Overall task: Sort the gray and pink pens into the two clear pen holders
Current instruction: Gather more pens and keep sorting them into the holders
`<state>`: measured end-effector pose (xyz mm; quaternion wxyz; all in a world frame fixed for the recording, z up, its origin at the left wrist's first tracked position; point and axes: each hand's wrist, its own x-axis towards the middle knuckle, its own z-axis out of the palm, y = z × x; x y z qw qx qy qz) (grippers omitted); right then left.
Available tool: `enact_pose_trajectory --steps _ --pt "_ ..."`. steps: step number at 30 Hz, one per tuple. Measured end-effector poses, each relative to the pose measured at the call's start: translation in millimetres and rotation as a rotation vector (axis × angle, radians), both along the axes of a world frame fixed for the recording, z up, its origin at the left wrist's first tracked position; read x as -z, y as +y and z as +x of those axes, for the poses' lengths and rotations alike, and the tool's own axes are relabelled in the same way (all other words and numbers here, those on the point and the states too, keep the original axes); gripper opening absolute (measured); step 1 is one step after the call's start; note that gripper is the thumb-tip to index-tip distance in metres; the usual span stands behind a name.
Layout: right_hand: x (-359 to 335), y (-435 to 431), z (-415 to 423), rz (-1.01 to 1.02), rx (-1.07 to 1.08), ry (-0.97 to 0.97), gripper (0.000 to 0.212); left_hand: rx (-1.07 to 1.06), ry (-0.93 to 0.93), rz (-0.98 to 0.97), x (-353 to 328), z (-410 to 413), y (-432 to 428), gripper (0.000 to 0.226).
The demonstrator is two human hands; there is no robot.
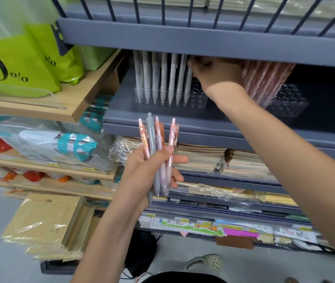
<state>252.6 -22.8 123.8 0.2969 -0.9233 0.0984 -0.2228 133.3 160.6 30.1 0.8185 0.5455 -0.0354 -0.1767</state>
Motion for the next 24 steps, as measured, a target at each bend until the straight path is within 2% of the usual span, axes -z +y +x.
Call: enact_pose_trajectory --steps 5,9,14,18,22,24 --pt "5 1 0 0.147 -0.057 -0.047 0.028 -0.013 -0.037 0.040 3 0 5 0.010" --pt "8 -2 0 0.242 -0.076 -0.074 0.022 -0.018 -0.046 0.030 2 0 7 0.011" --pt "16 -5 0 0.257 -0.077 -0.141 0.006 -0.004 -0.042 0.004 -1 1 5 0.033" --pt "16 -7 -3 0.233 -0.087 -0.117 0.004 -0.009 -0.035 -0.004 0 2 2 0.032" --pt "16 -8 -26 0.395 -0.082 -0.168 0.016 -0.037 -0.001 -0.013 2 4 -1 0.017" --pt "19 -8 -48 0.396 -0.168 -0.072 0.015 -0.040 -0.002 -0.013 4 6 -2 0.015"
